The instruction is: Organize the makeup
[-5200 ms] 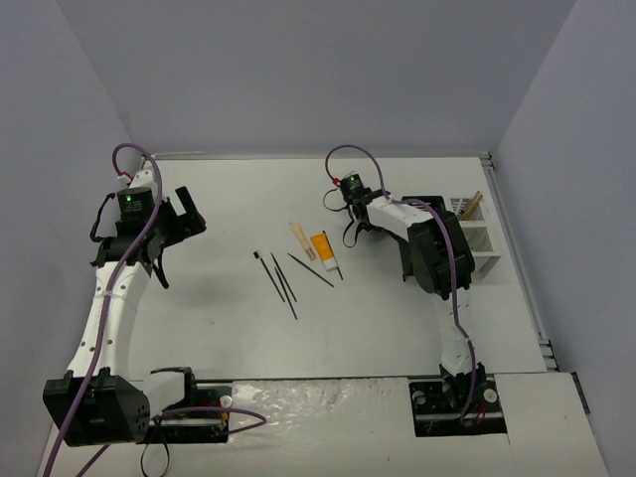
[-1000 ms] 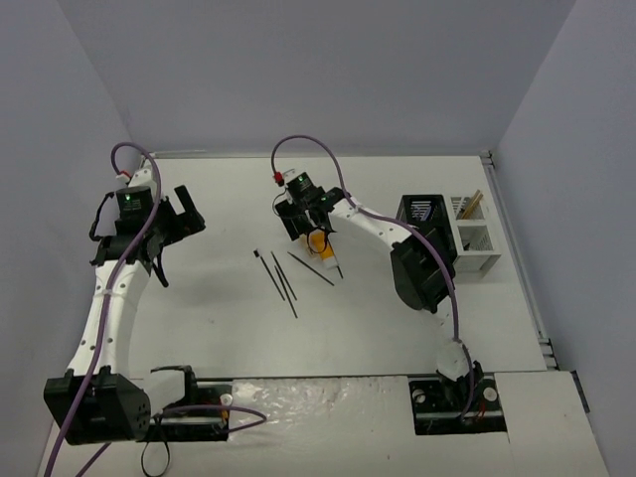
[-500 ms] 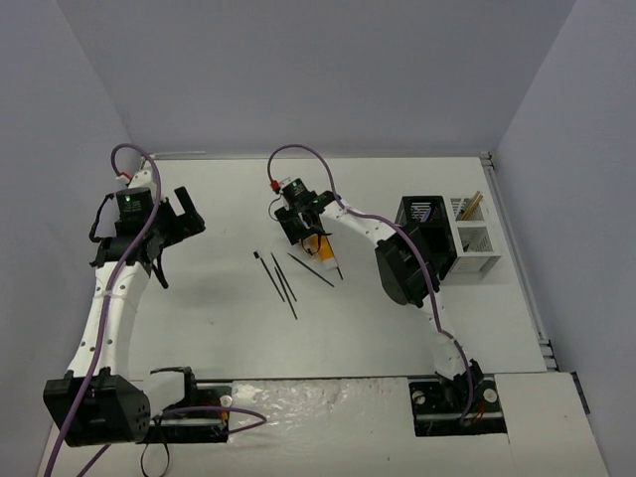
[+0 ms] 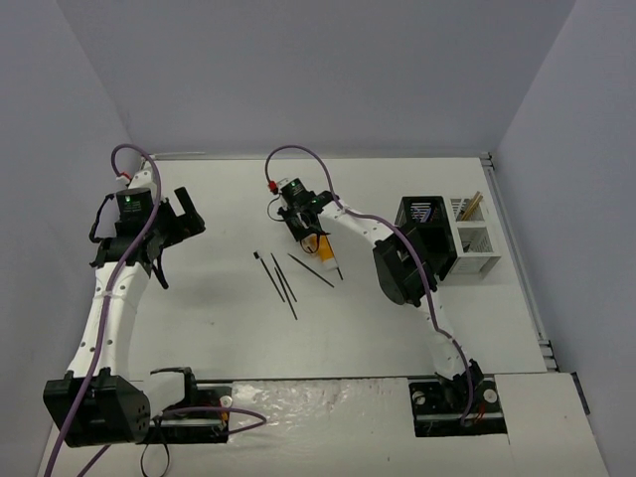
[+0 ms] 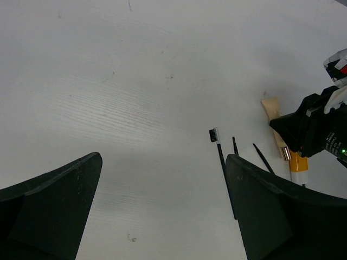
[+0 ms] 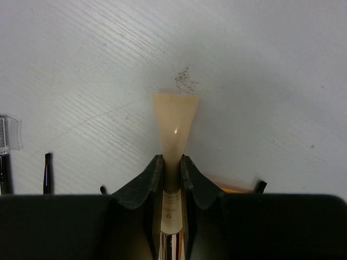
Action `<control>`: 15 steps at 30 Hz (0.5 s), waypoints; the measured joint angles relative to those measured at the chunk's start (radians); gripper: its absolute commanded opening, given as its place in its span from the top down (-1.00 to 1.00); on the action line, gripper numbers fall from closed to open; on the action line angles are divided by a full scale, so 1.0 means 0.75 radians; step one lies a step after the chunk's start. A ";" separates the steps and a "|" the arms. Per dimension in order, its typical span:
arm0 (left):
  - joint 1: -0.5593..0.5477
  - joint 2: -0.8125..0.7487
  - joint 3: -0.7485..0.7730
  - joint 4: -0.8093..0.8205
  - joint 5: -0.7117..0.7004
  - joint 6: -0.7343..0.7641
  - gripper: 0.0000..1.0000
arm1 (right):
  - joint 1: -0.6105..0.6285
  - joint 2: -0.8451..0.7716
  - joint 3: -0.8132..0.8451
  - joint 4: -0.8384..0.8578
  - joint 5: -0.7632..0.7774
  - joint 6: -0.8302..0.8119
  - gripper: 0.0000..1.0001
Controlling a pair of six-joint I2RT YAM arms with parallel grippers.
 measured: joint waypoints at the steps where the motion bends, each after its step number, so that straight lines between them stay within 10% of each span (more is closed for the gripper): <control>1: 0.000 0.000 0.000 0.000 0.000 0.000 -0.94 | 0.000 0.000 0.003 -0.001 0.000 0.000 1.00; 7: 0.000 0.000 0.000 0.000 0.000 0.000 -0.94 | 0.000 -0.061 -0.044 0.018 -0.001 0.004 1.00; 15: 0.000 0.000 0.000 -0.001 0.000 0.000 -0.94 | -0.059 -0.735 -0.650 0.259 0.154 0.038 1.00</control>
